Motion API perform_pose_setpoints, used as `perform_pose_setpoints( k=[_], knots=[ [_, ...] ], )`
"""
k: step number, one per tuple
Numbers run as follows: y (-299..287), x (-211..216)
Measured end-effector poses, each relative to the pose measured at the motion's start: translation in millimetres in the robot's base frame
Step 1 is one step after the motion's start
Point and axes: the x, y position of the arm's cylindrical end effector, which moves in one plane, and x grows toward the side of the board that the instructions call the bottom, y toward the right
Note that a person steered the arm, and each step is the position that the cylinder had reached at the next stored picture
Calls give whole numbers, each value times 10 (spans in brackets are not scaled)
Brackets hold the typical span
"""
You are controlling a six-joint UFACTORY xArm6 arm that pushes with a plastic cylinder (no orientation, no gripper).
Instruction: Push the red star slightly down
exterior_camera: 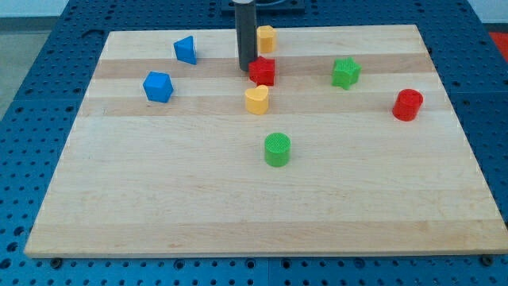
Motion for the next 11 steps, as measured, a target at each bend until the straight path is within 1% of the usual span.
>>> perform_pose_setpoints(
  k=[2, 3, 4, 8, 9, 11],
  knots=[
    [74, 36],
    [-186, 154],
    [-188, 162],
    [-87, 146],
    [49, 146],
    [122, 146]
  ],
)
